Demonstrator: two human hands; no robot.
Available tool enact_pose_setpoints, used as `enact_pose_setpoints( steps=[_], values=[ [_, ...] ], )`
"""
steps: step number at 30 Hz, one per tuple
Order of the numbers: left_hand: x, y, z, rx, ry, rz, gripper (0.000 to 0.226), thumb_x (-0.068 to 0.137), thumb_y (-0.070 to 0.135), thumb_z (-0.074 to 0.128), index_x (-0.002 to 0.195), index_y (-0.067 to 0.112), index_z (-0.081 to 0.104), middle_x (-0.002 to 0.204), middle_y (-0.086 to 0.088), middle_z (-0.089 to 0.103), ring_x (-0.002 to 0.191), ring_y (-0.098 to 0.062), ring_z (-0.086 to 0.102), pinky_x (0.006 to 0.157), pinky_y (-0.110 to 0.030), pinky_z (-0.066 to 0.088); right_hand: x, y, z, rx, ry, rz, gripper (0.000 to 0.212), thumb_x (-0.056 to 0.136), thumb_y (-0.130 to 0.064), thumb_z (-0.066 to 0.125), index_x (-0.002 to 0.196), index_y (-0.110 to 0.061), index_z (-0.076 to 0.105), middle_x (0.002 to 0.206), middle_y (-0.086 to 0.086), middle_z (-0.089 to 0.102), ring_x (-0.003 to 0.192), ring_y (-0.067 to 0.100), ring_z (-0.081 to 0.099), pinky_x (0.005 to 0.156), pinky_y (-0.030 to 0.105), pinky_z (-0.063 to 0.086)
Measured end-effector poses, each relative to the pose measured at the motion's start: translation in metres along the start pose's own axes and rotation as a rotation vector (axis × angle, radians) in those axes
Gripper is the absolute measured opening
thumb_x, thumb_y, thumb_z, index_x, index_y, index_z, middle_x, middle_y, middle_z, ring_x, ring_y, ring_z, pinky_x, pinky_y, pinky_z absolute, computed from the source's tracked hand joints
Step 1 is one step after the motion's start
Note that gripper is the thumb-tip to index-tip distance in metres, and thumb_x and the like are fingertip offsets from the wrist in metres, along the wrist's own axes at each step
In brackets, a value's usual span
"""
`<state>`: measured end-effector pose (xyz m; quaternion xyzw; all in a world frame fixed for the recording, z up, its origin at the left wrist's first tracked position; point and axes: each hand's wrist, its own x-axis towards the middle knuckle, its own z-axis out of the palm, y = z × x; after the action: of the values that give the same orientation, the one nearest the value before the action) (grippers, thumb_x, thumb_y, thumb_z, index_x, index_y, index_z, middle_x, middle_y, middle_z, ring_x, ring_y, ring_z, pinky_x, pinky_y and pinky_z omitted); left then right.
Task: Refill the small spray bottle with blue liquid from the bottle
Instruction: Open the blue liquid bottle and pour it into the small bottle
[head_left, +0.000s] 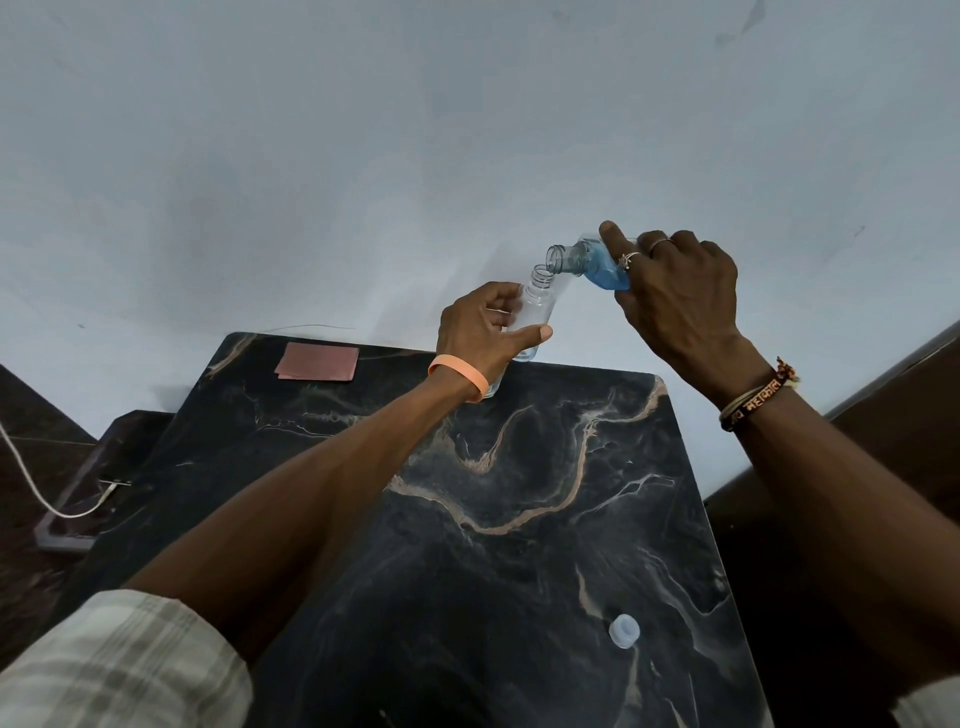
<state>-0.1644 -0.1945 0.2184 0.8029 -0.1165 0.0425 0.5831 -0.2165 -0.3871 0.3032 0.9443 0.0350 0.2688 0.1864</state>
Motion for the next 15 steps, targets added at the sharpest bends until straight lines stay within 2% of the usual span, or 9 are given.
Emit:
enact_pose_setpoints(
  steps=[15],
  values=[
    [-0.0057,0.0025,-0.0032,0.000,0.013,0.014,0.065,0.065,0.040,0.086,0.121,0.015,0.063,0.115,-0.003,0.069,0.095,-0.016,0.066,0.084,-0.029,0.057,-0.0023,-0.0005,-0.0066,-0.004,0.013,-0.017,0.059,0.087,-0.015,0.066,0.144,-0.015,0.049,0.105,0.019,0.068,0.081,0.039,0.061,0.065,0.039,0.044]
  ],
)
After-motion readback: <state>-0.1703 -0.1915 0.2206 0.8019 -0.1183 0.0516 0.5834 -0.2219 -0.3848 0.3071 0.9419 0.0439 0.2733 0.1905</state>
